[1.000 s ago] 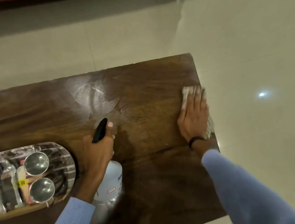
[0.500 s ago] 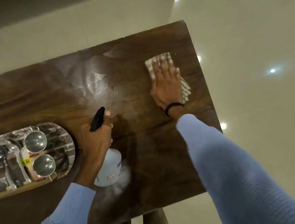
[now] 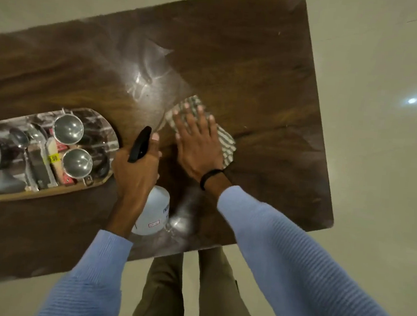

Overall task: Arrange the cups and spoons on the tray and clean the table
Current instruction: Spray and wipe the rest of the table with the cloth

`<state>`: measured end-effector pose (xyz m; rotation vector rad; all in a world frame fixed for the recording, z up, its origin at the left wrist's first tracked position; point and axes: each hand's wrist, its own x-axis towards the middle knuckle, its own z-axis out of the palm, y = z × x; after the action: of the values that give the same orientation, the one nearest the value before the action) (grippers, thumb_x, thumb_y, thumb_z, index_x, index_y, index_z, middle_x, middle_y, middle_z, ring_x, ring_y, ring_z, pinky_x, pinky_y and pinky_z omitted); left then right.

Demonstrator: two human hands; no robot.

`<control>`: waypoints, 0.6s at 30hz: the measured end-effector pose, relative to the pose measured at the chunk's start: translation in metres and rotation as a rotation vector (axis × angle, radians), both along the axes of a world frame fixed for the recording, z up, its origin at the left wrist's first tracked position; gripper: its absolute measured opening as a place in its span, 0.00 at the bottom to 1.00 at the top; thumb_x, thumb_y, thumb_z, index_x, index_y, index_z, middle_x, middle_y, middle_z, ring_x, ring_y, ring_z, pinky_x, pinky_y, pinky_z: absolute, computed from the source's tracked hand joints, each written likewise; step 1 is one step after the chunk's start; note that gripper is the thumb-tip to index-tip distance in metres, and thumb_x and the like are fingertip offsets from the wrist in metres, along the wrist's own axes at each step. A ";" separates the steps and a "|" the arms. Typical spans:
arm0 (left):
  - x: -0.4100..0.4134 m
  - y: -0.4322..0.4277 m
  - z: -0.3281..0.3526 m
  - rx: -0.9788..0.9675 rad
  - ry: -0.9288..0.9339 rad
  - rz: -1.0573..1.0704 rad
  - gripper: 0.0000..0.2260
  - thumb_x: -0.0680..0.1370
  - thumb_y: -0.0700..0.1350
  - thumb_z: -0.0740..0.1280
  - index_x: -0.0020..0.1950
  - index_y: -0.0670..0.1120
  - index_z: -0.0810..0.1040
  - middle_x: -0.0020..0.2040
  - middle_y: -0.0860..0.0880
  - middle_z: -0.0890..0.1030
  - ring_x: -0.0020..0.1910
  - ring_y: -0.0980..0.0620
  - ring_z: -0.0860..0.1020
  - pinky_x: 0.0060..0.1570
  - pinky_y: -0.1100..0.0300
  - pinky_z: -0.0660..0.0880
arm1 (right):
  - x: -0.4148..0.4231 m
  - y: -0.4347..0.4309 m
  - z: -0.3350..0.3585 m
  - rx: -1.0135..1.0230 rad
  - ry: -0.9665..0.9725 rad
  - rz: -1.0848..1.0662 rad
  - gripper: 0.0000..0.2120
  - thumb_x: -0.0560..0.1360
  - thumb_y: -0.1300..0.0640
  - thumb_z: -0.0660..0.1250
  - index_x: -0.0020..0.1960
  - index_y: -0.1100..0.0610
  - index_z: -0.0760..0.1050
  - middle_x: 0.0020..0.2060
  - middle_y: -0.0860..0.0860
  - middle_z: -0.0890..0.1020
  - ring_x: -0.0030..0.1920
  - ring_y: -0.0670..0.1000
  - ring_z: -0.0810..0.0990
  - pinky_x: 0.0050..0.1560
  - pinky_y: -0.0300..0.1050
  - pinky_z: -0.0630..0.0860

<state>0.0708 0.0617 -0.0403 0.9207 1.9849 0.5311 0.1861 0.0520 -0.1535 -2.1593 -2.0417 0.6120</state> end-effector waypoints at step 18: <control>-0.056 -0.069 -0.002 -0.010 -0.051 0.109 0.14 0.78 0.57 0.70 0.44 0.47 0.84 0.36 0.47 0.85 0.27 0.51 0.79 0.25 0.60 0.73 | 0.041 0.041 0.000 0.000 -0.061 -0.246 0.28 0.82 0.51 0.52 0.82 0.50 0.54 0.82 0.54 0.56 0.82 0.59 0.50 0.79 0.62 0.49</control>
<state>0.0146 -0.0075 -0.0419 0.7887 1.9979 0.5989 0.2269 0.0927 -0.1535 -2.4054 -1.7607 0.5196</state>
